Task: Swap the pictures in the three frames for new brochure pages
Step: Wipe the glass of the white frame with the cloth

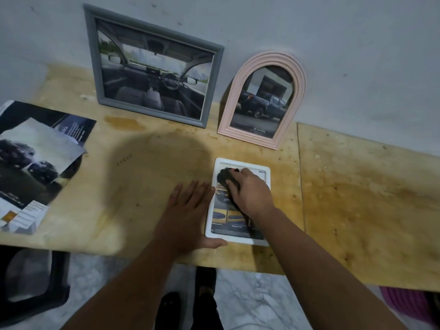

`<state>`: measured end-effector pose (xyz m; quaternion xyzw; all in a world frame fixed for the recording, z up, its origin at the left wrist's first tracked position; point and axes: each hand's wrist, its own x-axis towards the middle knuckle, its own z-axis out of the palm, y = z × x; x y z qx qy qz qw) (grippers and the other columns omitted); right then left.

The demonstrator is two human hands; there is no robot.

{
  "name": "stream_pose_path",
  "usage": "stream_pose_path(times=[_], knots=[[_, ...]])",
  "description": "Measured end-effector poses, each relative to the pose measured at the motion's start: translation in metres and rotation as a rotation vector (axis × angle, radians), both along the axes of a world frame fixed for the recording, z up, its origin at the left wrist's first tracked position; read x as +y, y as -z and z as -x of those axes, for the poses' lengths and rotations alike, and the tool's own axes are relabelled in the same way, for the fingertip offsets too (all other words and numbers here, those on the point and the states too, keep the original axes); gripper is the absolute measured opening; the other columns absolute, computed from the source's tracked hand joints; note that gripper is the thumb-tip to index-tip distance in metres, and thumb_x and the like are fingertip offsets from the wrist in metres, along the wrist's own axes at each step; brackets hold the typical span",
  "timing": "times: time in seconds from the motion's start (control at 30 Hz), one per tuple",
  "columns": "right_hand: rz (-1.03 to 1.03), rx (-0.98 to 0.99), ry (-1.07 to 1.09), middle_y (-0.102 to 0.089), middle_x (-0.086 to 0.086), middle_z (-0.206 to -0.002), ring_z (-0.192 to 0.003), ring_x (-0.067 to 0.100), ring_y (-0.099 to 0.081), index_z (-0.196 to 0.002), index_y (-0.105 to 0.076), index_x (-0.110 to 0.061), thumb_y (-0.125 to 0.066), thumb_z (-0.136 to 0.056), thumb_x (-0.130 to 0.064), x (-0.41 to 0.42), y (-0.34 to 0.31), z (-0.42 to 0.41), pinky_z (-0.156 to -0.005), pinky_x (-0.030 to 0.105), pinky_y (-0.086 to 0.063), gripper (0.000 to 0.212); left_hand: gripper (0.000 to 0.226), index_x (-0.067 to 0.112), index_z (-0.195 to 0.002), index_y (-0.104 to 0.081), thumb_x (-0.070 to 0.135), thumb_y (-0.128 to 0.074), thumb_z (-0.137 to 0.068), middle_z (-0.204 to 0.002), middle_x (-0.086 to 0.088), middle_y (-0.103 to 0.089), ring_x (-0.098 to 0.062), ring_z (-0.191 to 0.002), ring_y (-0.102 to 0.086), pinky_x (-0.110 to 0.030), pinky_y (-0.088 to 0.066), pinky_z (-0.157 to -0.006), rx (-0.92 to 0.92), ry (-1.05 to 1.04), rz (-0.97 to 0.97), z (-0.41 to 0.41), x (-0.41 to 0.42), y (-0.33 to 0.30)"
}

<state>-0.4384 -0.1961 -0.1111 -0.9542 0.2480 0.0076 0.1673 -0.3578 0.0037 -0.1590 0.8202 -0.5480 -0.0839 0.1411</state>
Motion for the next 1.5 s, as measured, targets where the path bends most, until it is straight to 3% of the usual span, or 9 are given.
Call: stream_pose_path(times=[0.3,0.5,0.67,0.83,1.0,1.17,1.27,1.37,1.5], knots=[[-0.025,0.064,-0.308,-0.065,-0.002,-0.118,-0.084,0.025,-0.069,-0.133,-0.063,-0.025,-0.044,-0.099,-0.043,0.047,-0.004,0.072,-0.060,0.034,-0.056,0.042,0.130,0.013,-0.160,-0.035,0.102,-0.045,-0.066,-0.167,-0.008,-0.033,-0.029,-0.158,-0.020,-0.062,-0.019,-0.123,0.018,0.001,0.023,0.001,-0.001,0.001],[-0.486,0.137,-0.188,-0.074,-0.009,-0.111,-0.097,0.008,-0.067,-0.121,-0.074,-0.027,-0.064,-0.099,-0.029,0.002,-0.035,0.036,-0.086,0.030,-0.054,0.025,0.132,0.012,-0.160,-0.034,0.102,-0.046,-0.064,-0.167,-0.009,-0.032,-0.030,-0.158,-0.019,-0.063,-0.020,-0.122,0.030,0.004,-0.005,0.001,-0.002,-0.003],[-0.156,0.053,0.030,-0.069,0.005,-0.104,-0.093,0.026,-0.064,-0.124,-0.072,-0.022,-0.059,-0.100,-0.035,-0.035,-0.026,-0.017,-0.072,0.032,-0.043,0.031,0.134,0.012,-0.161,-0.030,0.105,-0.038,-0.065,-0.169,-0.010,-0.026,-0.030,-0.159,-0.014,-0.062,-0.017,-0.123,0.002,0.007,-0.047,0.001,-0.003,-0.005],[-0.018,0.013,0.000,-0.062,0.006,-0.111,-0.088,0.034,-0.066,-0.134,-0.062,-0.032,-0.047,-0.103,-0.039,0.010,0.002,0.000,-0.068,0.043,-0.056,0.036,0.133,0.012,-0.159,-0.036,0.104,-0.042,-0.063,-0.167,-0.010,-0.033,-0.030,-0.158,-0.020,-0.063,-0.019,-0.122,-0.005,-0.002,-0.045,0.002,-0.004,-0.004],[-0.013,0.074,-0.193,-0.063,0.003,-0.119,-0.088,0.031,-0.068,-0.133,-0.062,-0.028,-0.046,-0.101,-0.040,0.043,-0.007,0.050,-0.070,0.039,-0.055,0.038,0.132,0.012,-0.160,-0.035,0.103,-0.044,-0.064,-0.166,-0.009,-0.034,-0.030,-0.158,-0.022,-0.063,-0.019,-0.122,0.007,0.005,-0.031,0.001,-0.004,-0.003],[-0.248,0.174,-0.248,-0.066,-0.005,-0.115,-0.096,0.019,-0.067,-0.128,-0.068,-0.032,-0.052,-0.099,-0.040,0.046,-0.018,0.069,-0.077,0.037,-0.056,0.034,0.131,0.014,-0.161,-0.032,0.102,-0.045,-0.065,-0.168,-0.008,-0.031,-0.029,-0.158,-0.019,-0.062,-0.017,-0.123,0.025,-0.001,-0.043,0.002,-0.004,-0.005],[-0.463,0.131,-0.161,-0.073,-0.010,-0.118,-0.099,0.007,-0.066,-0.126,-0.072,-0.030,-0.064,-0.098,-0.033,0.012,-0.033,0.045,-0.083,0.020,-0.051,0.029,0.133,0.014,-0.161,-0.032,0.103,-0.043,-0.063,-0.168,-0.008,-0.030,-0.029,-0.159,-0.017,-0.062,-0.016,-0.123,0.016,0.001,-0.064,0.002,-0.005,-0.007],[-0.283,-0.011,0.057,-0.073,-0.001,-0.120,-0.104,0.016,-0.065,-0.130,-0.069,-0.024,-0.064,-0.098,-0.034,-0.035,-0.031,0.021,-0.083,0.025,-0.048,0.034,0.134,0.013,-0.160,-0.033,0.105,-0.040,-0.062,-0.168,-0.009,-0.030,-0.030,-0.159,-0.016,-0.062,-0.016,-0.124,0.003,-0.002,-0.065,0.003,-0.005,-0.007],[-0.057,0.064,-0.022,-0.069,0.007,-0.110,-0.096,0.031,-0.064,-0.124,-0.069,-0.021,-0.054,-0.101,-0.035,-0.040,-0.006,0.011,-0.072,0.037,-0.049,0.031,0.135,0.012,-0.159,-0.036,0.104,-0.043,-0.061,-0.168,-0.010,-0.031,-0.030,-0.159,-0.018,-0.063,-0.018,-0.123,-0.003,-0.002,-0.052,0.004,-0.005,-0.005]])
